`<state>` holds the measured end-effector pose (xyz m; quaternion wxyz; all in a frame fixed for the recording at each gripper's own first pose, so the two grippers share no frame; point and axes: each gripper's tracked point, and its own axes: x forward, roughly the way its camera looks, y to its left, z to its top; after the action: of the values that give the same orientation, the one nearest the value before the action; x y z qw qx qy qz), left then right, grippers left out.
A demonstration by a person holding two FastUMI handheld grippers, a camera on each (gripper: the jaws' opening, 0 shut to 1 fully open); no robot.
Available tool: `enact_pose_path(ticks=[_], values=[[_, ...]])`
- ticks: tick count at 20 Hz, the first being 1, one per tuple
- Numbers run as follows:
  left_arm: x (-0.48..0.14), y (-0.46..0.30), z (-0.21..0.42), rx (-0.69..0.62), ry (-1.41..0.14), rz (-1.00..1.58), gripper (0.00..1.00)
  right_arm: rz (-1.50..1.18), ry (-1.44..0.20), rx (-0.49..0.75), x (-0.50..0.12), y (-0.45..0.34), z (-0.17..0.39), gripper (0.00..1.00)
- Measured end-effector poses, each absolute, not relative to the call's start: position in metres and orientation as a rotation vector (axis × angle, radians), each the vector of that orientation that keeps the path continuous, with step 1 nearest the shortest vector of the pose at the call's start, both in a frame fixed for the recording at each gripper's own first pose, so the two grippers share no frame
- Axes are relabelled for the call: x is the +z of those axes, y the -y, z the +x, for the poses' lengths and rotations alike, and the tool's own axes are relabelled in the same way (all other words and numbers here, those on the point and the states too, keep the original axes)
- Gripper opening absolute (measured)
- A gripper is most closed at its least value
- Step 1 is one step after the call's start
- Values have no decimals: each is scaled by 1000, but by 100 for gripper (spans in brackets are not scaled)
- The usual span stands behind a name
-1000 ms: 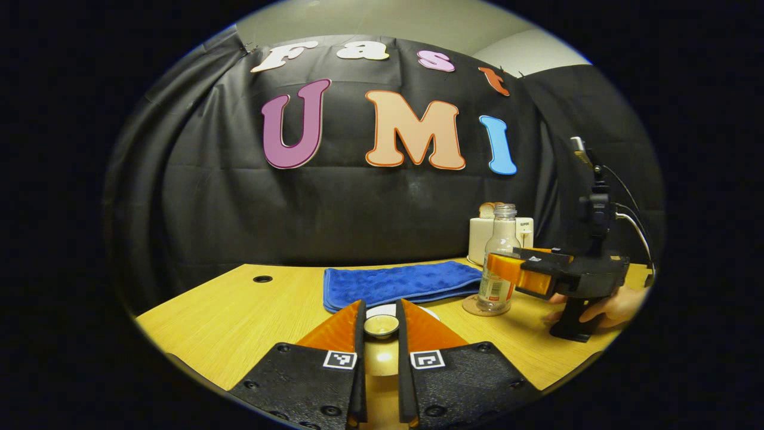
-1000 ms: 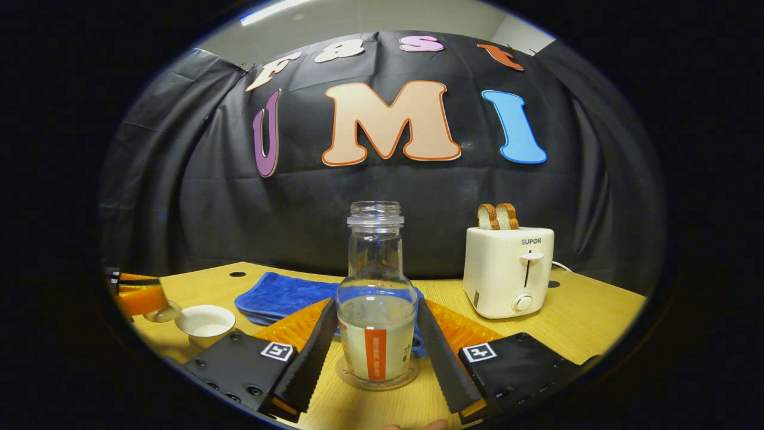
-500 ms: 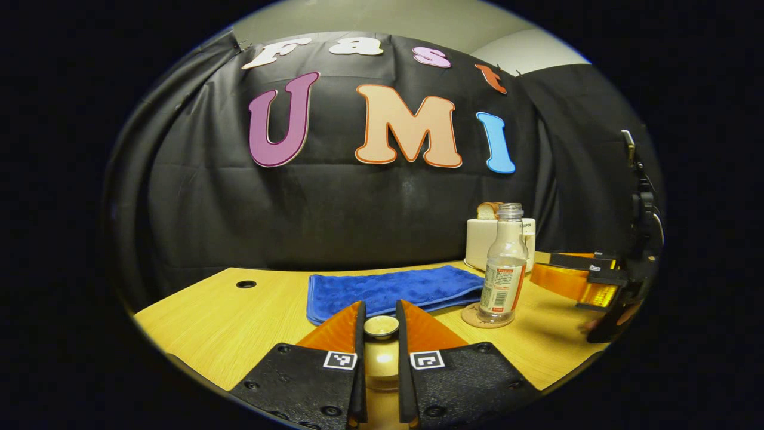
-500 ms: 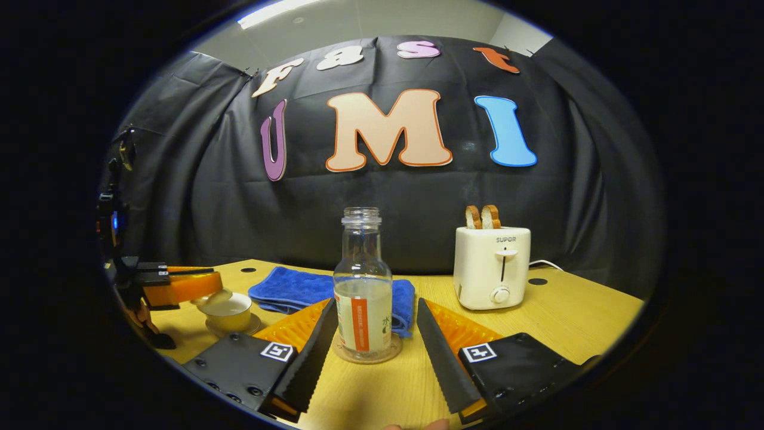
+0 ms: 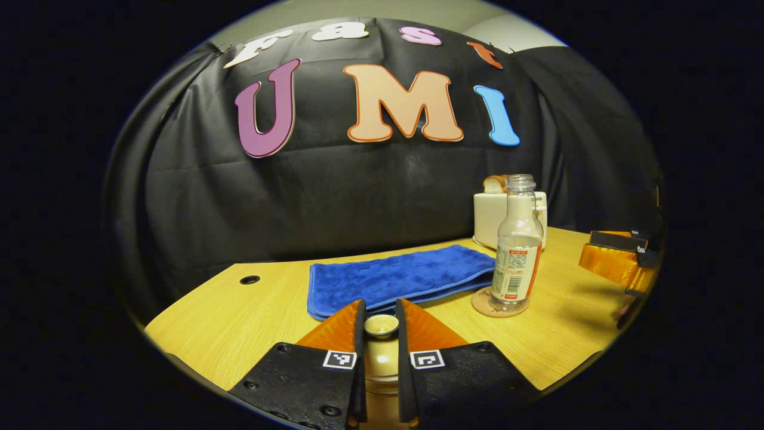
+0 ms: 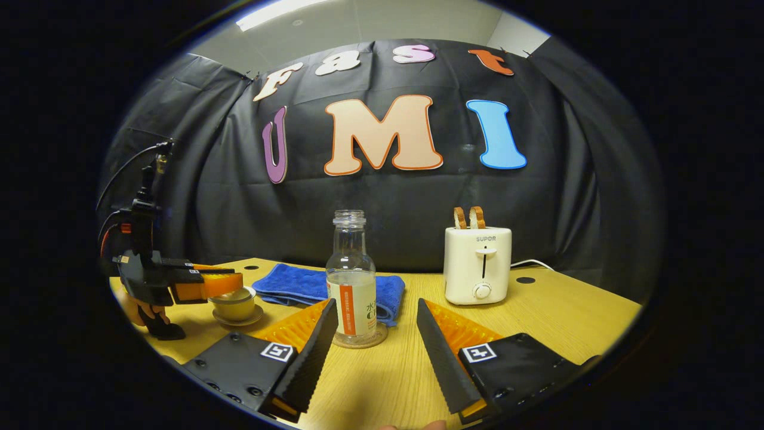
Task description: Open the teacup lid with one hand, grasp the water bottle and pour water into the teacup with the other hand; after pouring, place the water bottle on the coaster and then close the teacup lid.
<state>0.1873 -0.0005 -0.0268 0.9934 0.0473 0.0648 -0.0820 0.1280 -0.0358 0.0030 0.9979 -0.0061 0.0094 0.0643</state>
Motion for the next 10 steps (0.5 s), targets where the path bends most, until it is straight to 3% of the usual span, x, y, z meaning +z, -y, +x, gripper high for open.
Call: enact_pose_path(ticks=[5,6,10], values=[[-32,1,189,-147,-158,121,18,-12,-18,130,3,37,127,90],[-32,1,190,-144,-163,127,18,-12,-18,130,3,37,127,86],[-33,-1,189,-132,-174,137,19,-12,-17,130,3,37,127,90]])
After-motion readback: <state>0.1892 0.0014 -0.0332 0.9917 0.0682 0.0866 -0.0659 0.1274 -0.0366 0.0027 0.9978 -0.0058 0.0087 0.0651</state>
